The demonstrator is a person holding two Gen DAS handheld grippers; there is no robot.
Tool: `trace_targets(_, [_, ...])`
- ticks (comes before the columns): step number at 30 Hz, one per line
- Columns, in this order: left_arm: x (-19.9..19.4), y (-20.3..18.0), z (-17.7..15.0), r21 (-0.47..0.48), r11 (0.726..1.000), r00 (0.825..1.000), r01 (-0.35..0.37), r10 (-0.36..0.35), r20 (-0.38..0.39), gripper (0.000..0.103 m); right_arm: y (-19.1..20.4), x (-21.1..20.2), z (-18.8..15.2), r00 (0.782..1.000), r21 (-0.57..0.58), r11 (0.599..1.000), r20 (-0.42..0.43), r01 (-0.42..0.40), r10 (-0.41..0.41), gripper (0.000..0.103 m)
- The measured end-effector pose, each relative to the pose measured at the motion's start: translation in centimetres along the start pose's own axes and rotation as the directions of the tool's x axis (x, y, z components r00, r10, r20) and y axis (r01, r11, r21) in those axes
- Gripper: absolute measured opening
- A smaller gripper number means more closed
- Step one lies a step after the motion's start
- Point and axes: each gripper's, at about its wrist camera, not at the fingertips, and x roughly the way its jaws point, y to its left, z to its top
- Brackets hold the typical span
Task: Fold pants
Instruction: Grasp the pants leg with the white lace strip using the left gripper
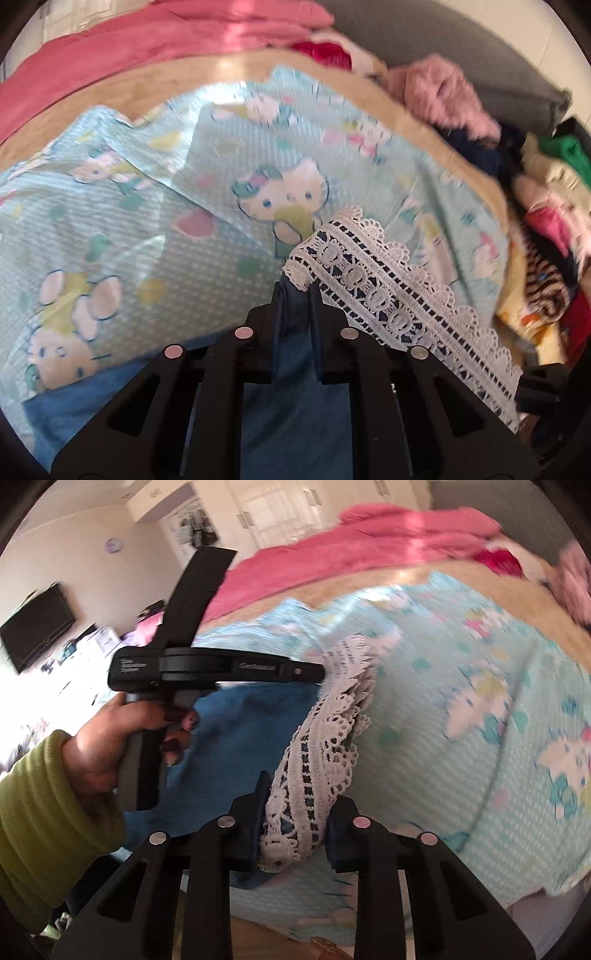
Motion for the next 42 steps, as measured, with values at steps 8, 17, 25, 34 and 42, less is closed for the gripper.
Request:
trace_targets(8, [-7.7, 4.5, -1.7, -0.107, 0.994, 0.990, 0.030, -0.015, 0.142, 0.001, 8.8, 1.0, 2.0, 0.997, -0.241, 0.968, 0.018, -0.064, 0.070, 0.024])
trace_targets(17, [-14.0, 13.6, -9.5, -0.359, 0.932, 0.974, -0.054, 0.127, 0.185, 0.030, 18.1, 8.1, -1.7, 0.994, -0.517, 0.853, -0.109, -0.072, 0.018, 0.024])
trace_targets(25, [-18.0, 19.0, -15.6, -0.566, 0.818, 0.950, 0.105, 0.087, 0.301, 0.047, 22.3, 8.9, -4.7, 0.998, -0.657, 0.753, -0.062, -0.039, -0.002, 0.052])
trace_targets(34, [-14.2, 17.0, -14.1, -0.534, 0.835, 0.973, 0.130, -0.003, 0.232, 0.060, 20.3, 5.3, -6.0, 1.000, -0.679, 0.734, -0.025, -0.025, 0.011, 0.062])
trace_targets(42, [-12.0, 16.5, -12.5, -0.525, 0.851, 0.988, 0.030, 0.054, 0.144, 0.063, 21.7, 4.7, -8.2, 0.997, -0.678, 0.731, -0.065, -0.077, 0.045, 0.060])
